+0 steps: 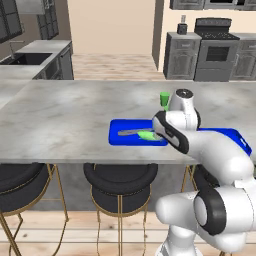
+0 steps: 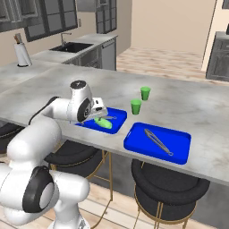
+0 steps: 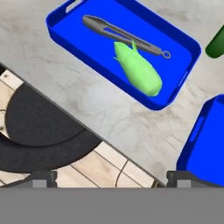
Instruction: Gather the garlic and corn from the fridge and place them on a tray on the dining counter. Then gather the steak and fish from the fridge and place them on the other tray.
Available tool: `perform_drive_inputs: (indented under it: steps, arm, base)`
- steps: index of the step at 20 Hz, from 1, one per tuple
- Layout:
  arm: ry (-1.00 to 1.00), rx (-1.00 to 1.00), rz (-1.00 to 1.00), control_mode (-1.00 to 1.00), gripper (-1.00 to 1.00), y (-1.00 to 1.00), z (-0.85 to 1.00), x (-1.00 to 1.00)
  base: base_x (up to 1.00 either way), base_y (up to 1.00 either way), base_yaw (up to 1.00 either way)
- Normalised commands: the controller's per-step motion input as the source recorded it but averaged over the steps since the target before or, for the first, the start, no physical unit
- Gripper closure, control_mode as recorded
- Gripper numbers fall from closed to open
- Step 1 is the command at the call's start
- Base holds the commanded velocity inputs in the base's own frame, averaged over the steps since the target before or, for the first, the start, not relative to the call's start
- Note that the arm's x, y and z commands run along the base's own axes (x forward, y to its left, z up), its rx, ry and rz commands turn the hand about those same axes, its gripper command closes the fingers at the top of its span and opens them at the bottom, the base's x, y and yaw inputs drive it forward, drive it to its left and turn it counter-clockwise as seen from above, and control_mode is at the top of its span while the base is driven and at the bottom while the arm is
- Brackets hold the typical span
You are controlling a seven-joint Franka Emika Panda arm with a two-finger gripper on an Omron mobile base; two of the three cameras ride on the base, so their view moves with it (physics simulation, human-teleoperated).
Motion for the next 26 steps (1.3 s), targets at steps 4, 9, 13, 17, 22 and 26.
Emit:
perform_drive_inputs:
  steps: [4, 9, 13, 17, 22, 26]
  arm:
    - [-0.08, 0.00, -0.14, -1.00, -1.00, 0.02, 0.03, -0.05]
    - [-0.03, 0.00, -0.09, -1.00, -1.00, 0.04, 0.00, -0.06]
    - [0.00, 0.00, 0.00, -1.00, -1.00, 0.00, 0.00, 0.00]
    - [0.00, 0.00, 0.00, -1.00, -1.00, 0.00, 0.00, 0.00]
    - [0.00, 0.00, 0.00, 1.00, -1.00, 0.00, 0.00, 0.00]
    - [0.00, 0.00, 0.00, 1.00, -1.00, 0.00, 0.00, 0.00]
  base:
    - [0.00, 0.00, 0.00]
    - [0.00, 0.00, 0.00]
    - [0.00, 0.00, 0.00]
    - [0.00, 0.00, 0.00]
    - [0.00, 0.00, 0.00]
    - [0.00, 0.00, 0.00]
